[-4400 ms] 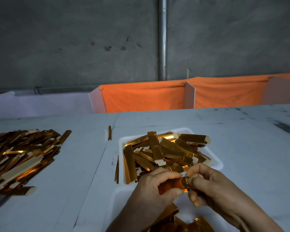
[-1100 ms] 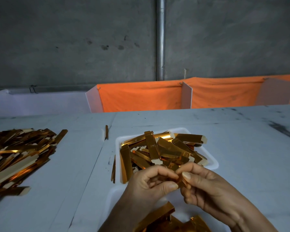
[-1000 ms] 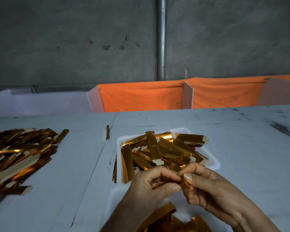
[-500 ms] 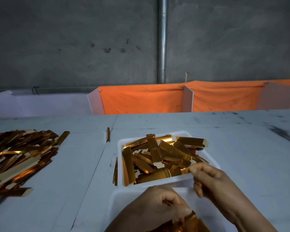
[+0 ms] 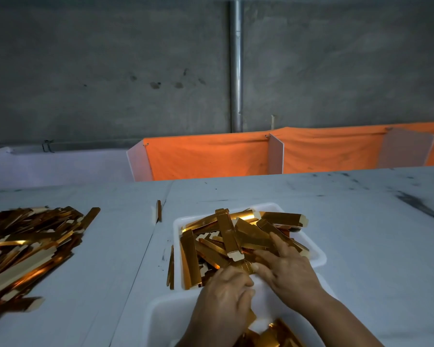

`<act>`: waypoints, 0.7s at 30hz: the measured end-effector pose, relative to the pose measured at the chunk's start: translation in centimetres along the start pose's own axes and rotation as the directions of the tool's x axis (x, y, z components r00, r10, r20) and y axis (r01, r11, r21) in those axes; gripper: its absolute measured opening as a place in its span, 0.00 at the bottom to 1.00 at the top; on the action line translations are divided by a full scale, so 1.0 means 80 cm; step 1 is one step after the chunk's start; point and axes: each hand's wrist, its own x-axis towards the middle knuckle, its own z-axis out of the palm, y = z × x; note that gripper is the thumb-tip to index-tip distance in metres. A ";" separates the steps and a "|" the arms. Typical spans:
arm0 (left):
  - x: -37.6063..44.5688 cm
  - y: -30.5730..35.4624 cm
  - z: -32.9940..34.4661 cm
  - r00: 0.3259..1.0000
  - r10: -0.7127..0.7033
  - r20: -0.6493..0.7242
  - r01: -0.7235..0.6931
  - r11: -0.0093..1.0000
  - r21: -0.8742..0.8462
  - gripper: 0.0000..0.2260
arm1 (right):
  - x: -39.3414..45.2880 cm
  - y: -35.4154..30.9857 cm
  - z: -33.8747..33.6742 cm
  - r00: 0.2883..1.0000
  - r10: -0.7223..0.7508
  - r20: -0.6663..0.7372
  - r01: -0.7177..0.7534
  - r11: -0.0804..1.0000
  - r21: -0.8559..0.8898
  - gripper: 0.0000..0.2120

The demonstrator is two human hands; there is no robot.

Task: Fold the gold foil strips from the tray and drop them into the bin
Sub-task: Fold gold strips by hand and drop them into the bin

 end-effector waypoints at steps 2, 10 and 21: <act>0.001 -0.002 0.000 0.999 -0.045 0.018 0.045 0.998 0.042 0.14 | 0.011 0.000 -0.004 0.998 0.002 0.070 0.002 0.998 -0.064 0.23; 0.004 -0.002 0.003 1.000 -0.009 0.007 0.009 1.000 0.002 0.13 | 0.029 0.004 0.002 1.000 -0.009 -0.024 0.011 0.997 0.079 0.12; 0.002 0.009 -0.006 0.991 -0.133 -0.005 0.131 0.986 -0.103 0.12 | -0.010 0.010 -0.045 0.852 0.450 -0.266 -0.051 0.578 0.815 0.10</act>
